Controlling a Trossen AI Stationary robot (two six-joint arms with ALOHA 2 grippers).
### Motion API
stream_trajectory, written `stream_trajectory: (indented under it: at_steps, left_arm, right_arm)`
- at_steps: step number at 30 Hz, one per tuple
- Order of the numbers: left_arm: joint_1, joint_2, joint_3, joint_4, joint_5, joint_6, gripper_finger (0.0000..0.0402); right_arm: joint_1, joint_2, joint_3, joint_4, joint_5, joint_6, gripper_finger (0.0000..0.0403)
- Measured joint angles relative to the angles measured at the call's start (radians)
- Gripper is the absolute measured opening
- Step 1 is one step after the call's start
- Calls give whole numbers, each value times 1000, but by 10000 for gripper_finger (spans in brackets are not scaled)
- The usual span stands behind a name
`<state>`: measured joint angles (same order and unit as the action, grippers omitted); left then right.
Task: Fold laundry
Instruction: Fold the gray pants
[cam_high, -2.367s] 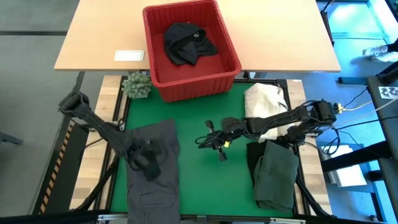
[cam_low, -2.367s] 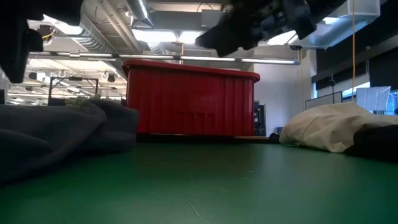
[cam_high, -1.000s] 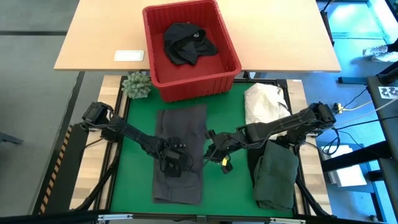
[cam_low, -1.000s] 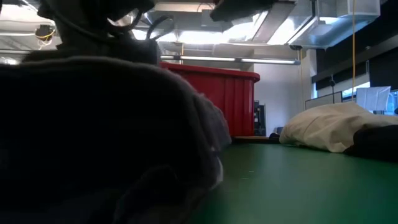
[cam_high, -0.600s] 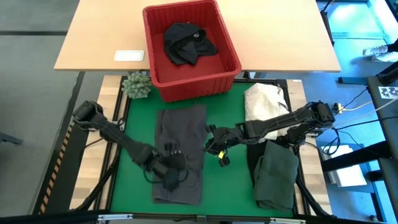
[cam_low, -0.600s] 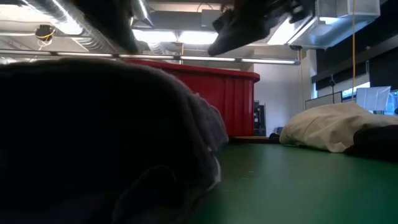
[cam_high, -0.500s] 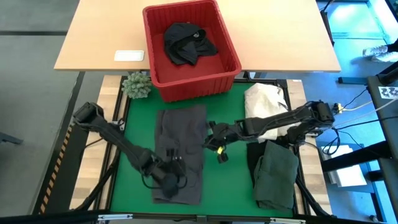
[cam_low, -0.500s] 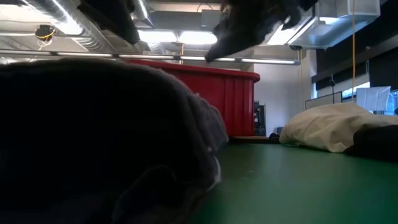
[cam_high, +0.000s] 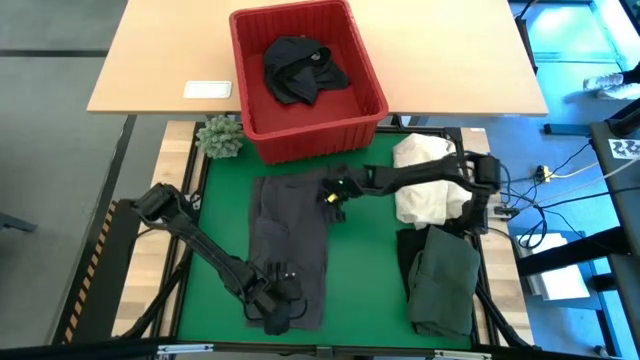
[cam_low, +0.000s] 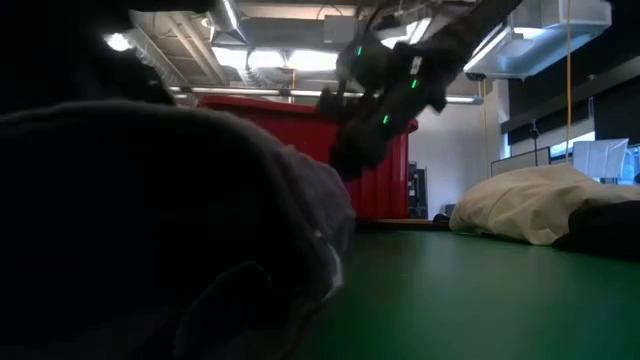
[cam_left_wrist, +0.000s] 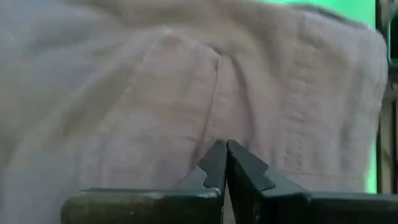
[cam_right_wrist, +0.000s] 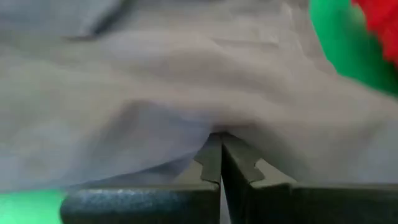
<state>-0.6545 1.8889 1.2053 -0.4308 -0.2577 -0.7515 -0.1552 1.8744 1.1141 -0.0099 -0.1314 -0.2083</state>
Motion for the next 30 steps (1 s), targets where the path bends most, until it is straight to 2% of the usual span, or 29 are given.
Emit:
stream_trajectory:
  at_steps: [4, 8, 15, 23, 27, 30]
  left_arm:
    - [-27, -2, 0, -7, 65, -2, 2]
    - [-61, -7, 0, -78, 105, -34, 2]
    - [-107, -7, 0, -404, 178, -187, 1]
    - [-129, -10, 0, -705, 171, -189, 1]
    - [-136, -50, 0, -720, 95, -183, 1]
    - [-147, -92, 4, -702, 55, -204, 1]
  right_arm:
    - [-45, 56, 0, 2, -2, 28, 2]
    - [-55, 61, 0, -81, -10, 29, 2]
    - [2, 31, 2, -269, -49, 21, 2]
    - [174, 21, 3, -385, -74, 53, 2]
    - [265, 15, 2, -390, -154, 77, 2]
    - [316, 1, 0, -394, -162, 79, 2]
